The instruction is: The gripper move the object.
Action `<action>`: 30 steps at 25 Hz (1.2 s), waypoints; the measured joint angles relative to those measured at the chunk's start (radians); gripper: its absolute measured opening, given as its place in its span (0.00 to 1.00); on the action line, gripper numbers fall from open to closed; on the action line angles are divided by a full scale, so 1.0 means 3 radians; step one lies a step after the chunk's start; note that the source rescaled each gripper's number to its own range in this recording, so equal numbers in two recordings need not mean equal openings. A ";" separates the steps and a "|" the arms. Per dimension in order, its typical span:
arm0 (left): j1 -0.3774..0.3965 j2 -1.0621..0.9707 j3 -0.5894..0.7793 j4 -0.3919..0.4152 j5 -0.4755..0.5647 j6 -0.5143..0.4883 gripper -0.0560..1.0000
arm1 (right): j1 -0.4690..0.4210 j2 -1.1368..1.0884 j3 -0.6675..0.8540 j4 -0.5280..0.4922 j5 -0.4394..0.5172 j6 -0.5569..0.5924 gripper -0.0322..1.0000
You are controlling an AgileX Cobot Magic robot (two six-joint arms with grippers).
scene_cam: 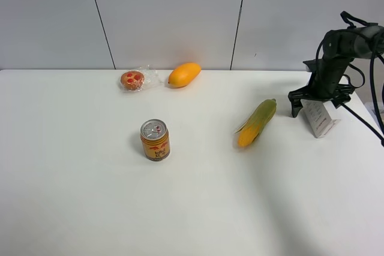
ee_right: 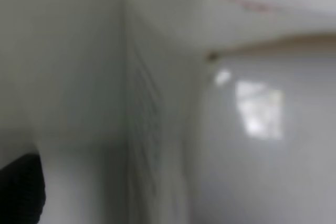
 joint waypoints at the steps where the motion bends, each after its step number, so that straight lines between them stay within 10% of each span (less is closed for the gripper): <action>1: 0.0000 0.0000 0.0000 0.0000 0.0000 0.0000 1.00 | 0.0000 -0.0019 0.0000 0.0000 0.0035 0.0000 0.99; 14: 0.0000 0.0000 0.0000 0.0000 0.0000 0.0000 1.00 | 0.0000 -0.1315 0.0000 0.0003 0.0863 -0.0036 0.99; 30: 0.0000 0.0000 0.0000 0.0000 0.0000 0.0000 1.00 | 0.0000 -0.4146 0.0004 0.0096 0.0891 -0.0037 0.99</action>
